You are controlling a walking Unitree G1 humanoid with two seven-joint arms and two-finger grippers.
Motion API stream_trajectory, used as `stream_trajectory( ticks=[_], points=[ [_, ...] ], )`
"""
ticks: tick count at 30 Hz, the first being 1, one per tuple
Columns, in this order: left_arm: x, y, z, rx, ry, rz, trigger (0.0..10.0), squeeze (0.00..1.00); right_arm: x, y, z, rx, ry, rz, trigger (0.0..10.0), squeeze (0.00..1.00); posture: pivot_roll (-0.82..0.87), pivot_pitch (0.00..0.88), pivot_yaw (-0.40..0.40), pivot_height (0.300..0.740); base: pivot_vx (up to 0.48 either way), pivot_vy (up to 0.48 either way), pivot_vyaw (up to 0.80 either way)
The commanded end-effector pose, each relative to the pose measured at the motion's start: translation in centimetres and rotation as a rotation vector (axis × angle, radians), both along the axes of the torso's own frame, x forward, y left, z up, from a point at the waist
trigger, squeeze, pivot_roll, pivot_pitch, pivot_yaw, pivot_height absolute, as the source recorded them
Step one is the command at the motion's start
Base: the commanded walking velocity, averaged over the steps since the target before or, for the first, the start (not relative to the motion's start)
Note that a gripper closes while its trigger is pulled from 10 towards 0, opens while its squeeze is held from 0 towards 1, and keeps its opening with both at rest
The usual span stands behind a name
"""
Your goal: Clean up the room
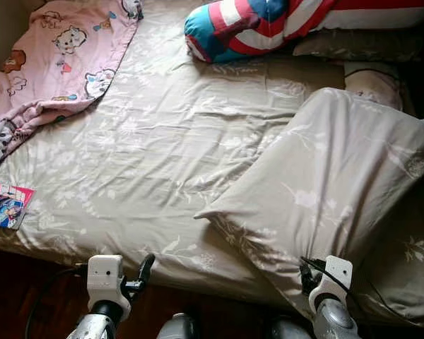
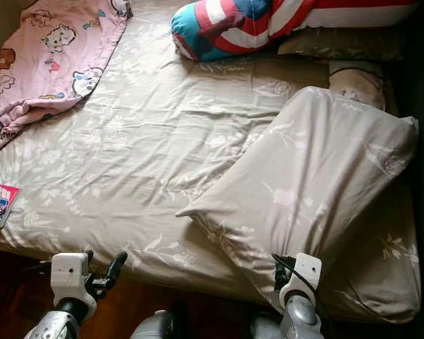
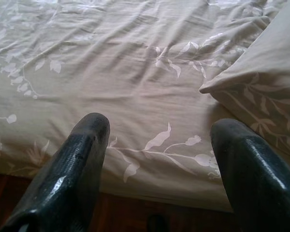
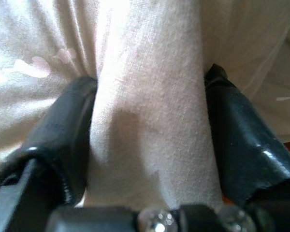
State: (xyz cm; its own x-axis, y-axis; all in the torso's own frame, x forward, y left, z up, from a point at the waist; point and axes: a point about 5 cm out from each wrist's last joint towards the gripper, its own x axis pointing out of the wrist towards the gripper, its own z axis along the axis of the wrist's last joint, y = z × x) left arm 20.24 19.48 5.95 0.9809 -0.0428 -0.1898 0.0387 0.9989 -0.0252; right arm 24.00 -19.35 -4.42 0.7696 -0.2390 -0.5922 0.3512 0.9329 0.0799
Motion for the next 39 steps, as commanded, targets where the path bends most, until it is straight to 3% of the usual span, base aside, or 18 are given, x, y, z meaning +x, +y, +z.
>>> stream_trajectory(
  ticks=[1,15,24,32,36,38,39],
  points=[
    [-0.8,0.3,-0.7,-0.008,0.049,0.013,10.0,0.00,-4.1,0.7,-2.9,0.045,0.175,-0.023,0.0,0.00,0.13,0.378,0.145,0.740,0.000,0.000,0.00],
    [-0.8,0.0,-0.6,-0.015,0.046,0.017,10.0,0.00,-4.1,0.9,-2.9,0.039,0.170,-0.028,0.0,0.00,0.12,0.367,0.140,0.740,0.000,0.000,0.00],
    [0.5,0.0,-0.8,-0.016,0.034,0.022,10.0,0.00,-3.5,0.5,-2.5,0.021,0.166,-0.049,0.0,0.00,0.10,0.323,0.123,0.740,0.000,0.000,0.00],
    [2.7,-0.3,-1.3,-0.023,0.010,0.028,10.0,0.00,-2.0,-1.2,-1.4,-0.046,0.136,-0.096,0.0,0.00,0.04,0.246,0.086,0.740,0.000,0.000,0.00],
    [3.6,-0.3,-1.3,-0.033,-0.005,0.041,10.0,0.00,-1.4,-2.8,-0.6,-0.093,0.113,-0.168,0.0,0.00,0.02,0.219,0.076,0.740,0.000,0.000,0.00],
    [4.2,-0.2,-1.5,-0.032,-0.011,0.047,10.0,0.00,-1.1,-4.8,0.3,-0.203,0.117,-0.196,0.0,0.00,-0.01,0.186,0.064,0.740,0.000,0.000,0.00],
    [4.2,-0.2,-1.5,-0.032,-0.011,0.047,10.0,0.00,-1.1,-4.8,0.3,-0.203,0.117,-0.196,0.0,0.00,-0.01,0.186,0.064,0.740,0.000,0.000,0.00]
  ],
)
